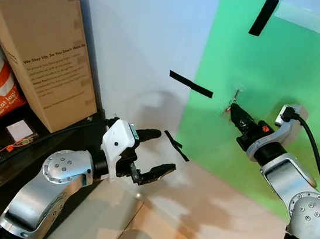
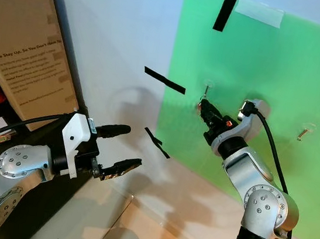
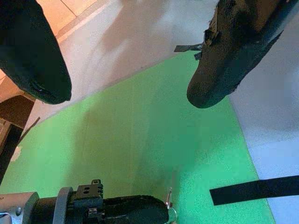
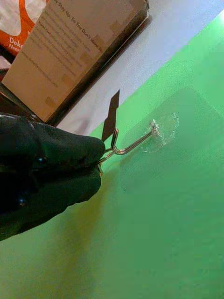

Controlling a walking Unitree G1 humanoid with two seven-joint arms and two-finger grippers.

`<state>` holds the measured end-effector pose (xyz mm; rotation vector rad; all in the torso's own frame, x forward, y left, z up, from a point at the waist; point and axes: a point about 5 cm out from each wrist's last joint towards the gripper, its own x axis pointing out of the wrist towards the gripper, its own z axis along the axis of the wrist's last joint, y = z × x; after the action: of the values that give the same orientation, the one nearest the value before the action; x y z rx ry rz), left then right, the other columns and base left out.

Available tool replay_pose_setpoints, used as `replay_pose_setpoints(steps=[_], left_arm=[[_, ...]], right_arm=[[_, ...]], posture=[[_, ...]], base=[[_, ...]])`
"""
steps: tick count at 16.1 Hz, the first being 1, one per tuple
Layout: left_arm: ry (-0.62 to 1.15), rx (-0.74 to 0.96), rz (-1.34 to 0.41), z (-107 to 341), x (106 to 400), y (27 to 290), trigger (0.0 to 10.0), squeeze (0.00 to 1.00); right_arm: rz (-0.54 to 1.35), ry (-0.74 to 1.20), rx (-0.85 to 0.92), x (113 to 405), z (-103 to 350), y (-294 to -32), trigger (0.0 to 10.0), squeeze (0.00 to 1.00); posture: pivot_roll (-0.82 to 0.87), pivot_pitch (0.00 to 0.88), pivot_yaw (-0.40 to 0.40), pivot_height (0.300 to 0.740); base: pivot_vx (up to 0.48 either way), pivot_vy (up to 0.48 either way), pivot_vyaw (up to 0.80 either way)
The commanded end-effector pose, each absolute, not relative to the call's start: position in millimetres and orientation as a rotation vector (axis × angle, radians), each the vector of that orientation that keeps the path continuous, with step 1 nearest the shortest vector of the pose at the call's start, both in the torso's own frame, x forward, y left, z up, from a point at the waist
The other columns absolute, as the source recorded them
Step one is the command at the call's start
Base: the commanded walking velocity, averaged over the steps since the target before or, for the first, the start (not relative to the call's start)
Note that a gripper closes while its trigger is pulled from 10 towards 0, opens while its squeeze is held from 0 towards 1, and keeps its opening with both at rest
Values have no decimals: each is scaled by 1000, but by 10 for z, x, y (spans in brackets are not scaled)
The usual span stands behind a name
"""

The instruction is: Hang keys on a hook

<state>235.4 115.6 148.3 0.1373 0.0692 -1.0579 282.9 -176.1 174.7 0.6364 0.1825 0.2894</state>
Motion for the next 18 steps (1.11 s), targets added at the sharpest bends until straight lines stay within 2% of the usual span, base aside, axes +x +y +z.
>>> replay_pose_setpoints(steps=[1, 7, 8, 9, 15, 17, 18], left_arm=[[71, 153, -1065, 1484, 2353, 1164, 10000, 0], [57, 153, -1072, 1523, 2365, 1137, 10000, 0], [52, 150, -1073, 1531, 2366, 1132, 10000, 0], [48, 148, -1072, 1537, 2368, 1131, 10000, 0], [38, 140, -1067, 1568, 2357, 1126, 10000, 0], [52, 145, -1026, 1552, 2352, 1146, 10000, 0], [71, 163, -945, 1512, 2365, 1190, 10000, 0]], right_arm=[[268, 221, 649, 2813, 1687, -1775, 10000, 0], [277, 205, 628, 2806, 1704, -1773, 10000, 0], [281, 200, 635, 2805, 1711, -1771, 10000, 624], [277, 197, 637, 2805, 1716, -1780, 10000, 1000], [258, 179, 605, 2716, 1664, -1864, 10000, 1000], [268, 233, 384, 2599, 1573, -1872, 10000, 1000], [313, 315, 254, 2506, 1471, -1832, 10000, 1000]], posture=[[-46, 0, -3, 740], [-48, 0, 1, 740], [-48, 0, 0, 740], [-48, 0, 0, 740], [-53, 0, 1, 740], [-56, 0, 4, 740], [-59, 0, 9, 740]], base=[[0, 0, 0], [0, 0, 0], [0, 0, 0], [0, 0, 0], [0, 0, 0], [0, 0, 0], [0, 0, 0]])
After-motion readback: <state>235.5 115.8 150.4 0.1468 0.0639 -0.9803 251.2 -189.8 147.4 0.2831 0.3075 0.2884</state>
